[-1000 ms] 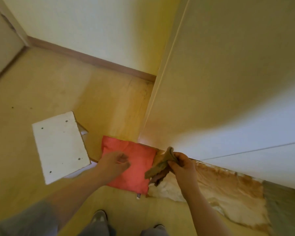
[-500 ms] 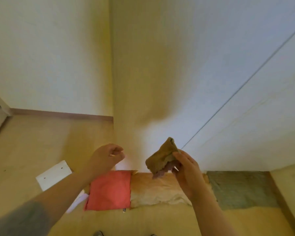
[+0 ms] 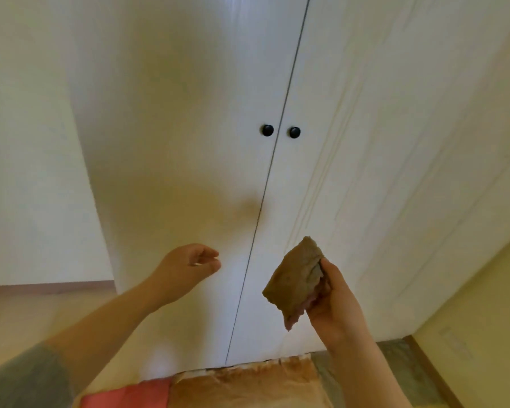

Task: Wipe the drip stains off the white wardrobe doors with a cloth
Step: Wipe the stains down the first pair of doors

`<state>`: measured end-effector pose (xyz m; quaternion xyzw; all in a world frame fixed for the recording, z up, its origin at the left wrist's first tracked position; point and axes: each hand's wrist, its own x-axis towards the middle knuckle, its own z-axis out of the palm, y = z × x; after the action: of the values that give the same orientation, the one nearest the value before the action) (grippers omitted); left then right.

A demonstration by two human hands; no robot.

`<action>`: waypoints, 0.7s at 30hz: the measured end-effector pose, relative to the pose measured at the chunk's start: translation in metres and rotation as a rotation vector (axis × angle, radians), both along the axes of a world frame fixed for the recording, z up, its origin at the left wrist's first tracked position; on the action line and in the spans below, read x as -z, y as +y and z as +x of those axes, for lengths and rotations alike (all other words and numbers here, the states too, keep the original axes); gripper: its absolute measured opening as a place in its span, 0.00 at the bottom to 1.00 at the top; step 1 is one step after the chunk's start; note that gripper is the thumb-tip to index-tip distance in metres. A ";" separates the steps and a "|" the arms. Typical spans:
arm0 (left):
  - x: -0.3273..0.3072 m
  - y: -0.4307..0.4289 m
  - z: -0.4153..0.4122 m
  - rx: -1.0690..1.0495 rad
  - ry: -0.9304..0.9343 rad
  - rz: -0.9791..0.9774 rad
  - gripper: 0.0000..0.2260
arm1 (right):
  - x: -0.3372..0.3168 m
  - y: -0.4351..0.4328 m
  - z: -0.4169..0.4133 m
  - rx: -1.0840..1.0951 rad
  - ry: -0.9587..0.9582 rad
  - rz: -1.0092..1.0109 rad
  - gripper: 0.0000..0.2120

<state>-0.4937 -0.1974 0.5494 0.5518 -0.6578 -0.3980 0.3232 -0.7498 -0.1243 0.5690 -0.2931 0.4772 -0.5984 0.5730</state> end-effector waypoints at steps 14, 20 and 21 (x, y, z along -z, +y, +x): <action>-0.094 -0.018 -0.117 0.070 -0.035 -0.225 0.07 | -0.099 -0.027 -0.103 0.338 0.299 -0.140 0.25; -0.181 -0.079 -0.122 0.042 0.013 -0.435 0.07 | -0.171 -0.092 -0.114 0.462 0.496 -0.367 0.27; -0.195 -0.089 -0.121 0.034 0.017 -0.464 0.07 | -0.185 -0.101 -0.116 0.429 0.482 -0.375 0.27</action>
<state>-0.6143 -0.2863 0.7447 0.4482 -0.7381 -0.2460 0.4403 -0.8656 -0.2248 0.7535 -0.4185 0.5312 -0.6957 0.2421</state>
